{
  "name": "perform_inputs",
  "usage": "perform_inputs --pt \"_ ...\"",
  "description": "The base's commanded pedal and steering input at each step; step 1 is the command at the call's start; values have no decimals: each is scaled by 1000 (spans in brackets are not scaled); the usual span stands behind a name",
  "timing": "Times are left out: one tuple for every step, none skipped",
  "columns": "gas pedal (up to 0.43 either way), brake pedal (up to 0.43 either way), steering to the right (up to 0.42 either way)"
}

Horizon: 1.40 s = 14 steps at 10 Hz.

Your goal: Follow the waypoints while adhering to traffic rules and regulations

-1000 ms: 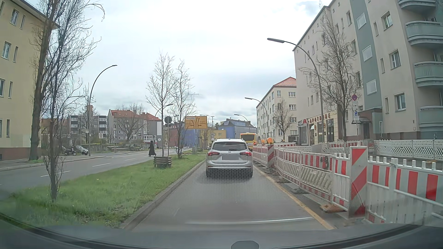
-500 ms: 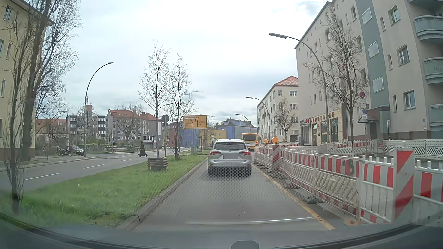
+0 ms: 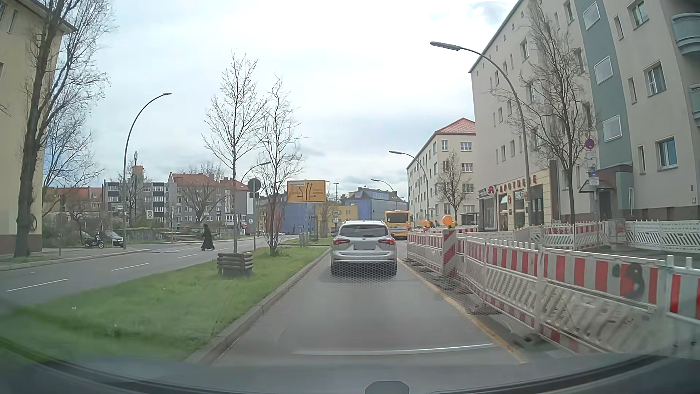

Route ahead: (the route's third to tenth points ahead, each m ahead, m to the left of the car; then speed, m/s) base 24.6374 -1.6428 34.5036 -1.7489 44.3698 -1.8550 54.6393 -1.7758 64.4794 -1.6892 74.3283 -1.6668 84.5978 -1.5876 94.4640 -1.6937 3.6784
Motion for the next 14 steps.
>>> perform_inputs --pt "220 0 -3" --pt "209 0 -3" --pt "177 0 -3" --pt "177 0 -3" --pt "150 0 -3" --pt "138 0 -3" --pt "118 0 -3" --pt "98 0 -3" --pt "98 0 -3" --pt "98 0 -3" --pt "98 0 -3" --pt "98 0 -3" --pt "98 0 -3" --pt "98 0 -3"
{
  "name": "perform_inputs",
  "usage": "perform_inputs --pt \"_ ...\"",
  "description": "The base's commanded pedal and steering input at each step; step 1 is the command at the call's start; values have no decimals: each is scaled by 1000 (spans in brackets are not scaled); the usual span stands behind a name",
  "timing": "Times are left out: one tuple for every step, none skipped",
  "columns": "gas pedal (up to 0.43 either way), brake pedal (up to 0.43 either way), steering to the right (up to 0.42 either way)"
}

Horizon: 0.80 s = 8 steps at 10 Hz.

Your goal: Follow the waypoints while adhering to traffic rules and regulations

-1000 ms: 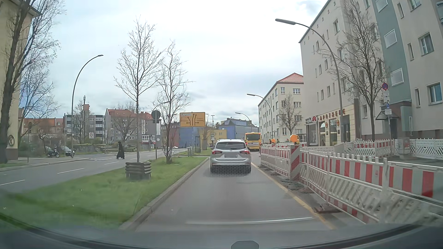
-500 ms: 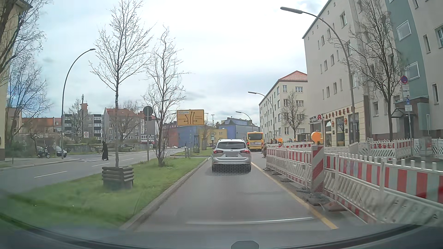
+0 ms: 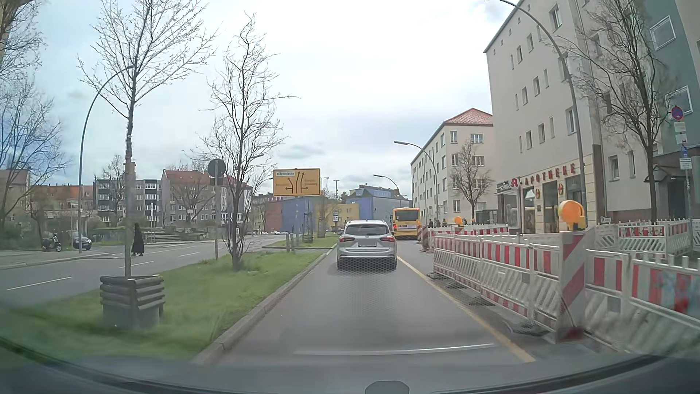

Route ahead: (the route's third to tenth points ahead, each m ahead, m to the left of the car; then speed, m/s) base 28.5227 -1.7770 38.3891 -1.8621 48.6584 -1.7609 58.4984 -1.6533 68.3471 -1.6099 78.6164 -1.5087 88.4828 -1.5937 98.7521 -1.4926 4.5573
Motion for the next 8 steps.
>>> perform_inputs --pt "98 0 -3" --pt "98 0 -3" --pt "110 0 -2" --pt "138 0 0" --pt "157 0 3" --pt "157 0 4" --pt "157 0 4" --pt "169 0 4"
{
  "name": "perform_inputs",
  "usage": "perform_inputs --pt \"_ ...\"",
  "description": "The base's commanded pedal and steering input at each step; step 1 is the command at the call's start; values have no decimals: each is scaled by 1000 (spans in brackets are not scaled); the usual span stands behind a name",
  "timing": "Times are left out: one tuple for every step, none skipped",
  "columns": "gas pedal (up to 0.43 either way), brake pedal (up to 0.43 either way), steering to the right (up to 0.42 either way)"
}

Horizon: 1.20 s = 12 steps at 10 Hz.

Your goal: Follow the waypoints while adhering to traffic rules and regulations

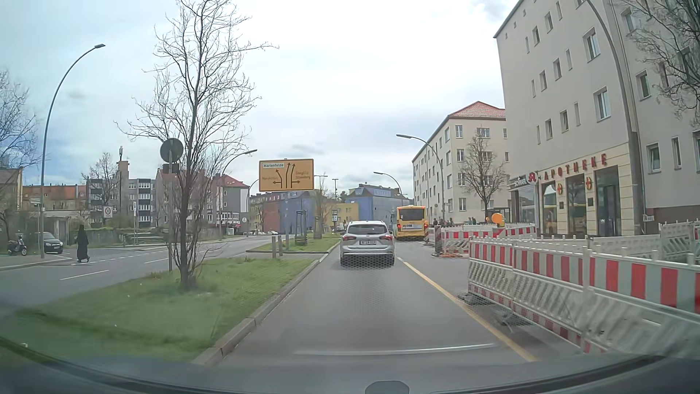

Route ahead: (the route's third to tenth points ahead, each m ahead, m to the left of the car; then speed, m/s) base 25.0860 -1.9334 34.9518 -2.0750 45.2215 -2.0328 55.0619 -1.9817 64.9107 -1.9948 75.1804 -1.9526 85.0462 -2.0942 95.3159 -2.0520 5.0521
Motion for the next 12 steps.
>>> perform_inputs --pt "169 0 4" --pt "169 0 4" --pt "169 0 4" --pt "177 0 4" --pt "189 0 4" --pt "209 0 4" --pt "209 0 5" --pt "209 0 5" --pt "209 0 5" --pt "209 0 5" --pt "209 0 5" --pt "209 0 5"
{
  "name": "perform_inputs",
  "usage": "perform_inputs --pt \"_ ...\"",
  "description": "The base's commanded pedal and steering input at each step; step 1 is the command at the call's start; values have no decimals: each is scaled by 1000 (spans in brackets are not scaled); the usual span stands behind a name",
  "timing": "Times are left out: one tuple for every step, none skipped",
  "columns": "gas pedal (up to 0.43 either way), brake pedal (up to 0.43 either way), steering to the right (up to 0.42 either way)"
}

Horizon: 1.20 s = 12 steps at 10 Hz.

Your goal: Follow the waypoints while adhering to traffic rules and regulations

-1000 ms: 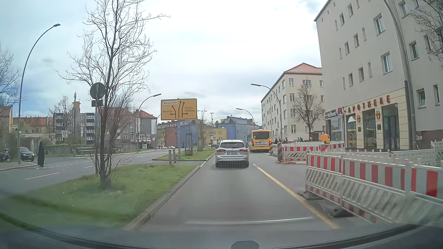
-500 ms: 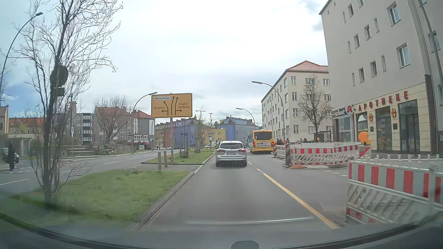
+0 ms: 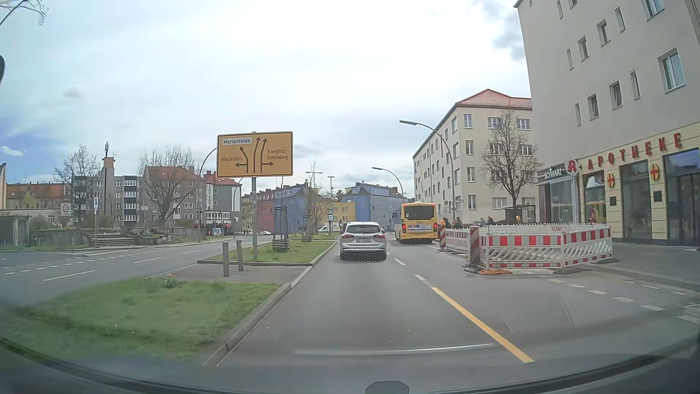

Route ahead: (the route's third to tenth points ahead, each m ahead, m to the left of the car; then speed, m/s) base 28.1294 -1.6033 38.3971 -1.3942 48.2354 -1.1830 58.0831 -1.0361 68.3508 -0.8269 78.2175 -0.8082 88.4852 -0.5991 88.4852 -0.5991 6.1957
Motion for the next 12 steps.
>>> perform_inputs --pt "209 0 5" --pt "209 0 5" --pt "209 0 5" --pt "209 0 5" --pt "209 0 5" --pt "209 0 5" --pt "209 0 5" --pt "197 0 5" --pt "197 0 5" --pt "197 0 5" --pt "197 0 5" --pt "197 0 5"
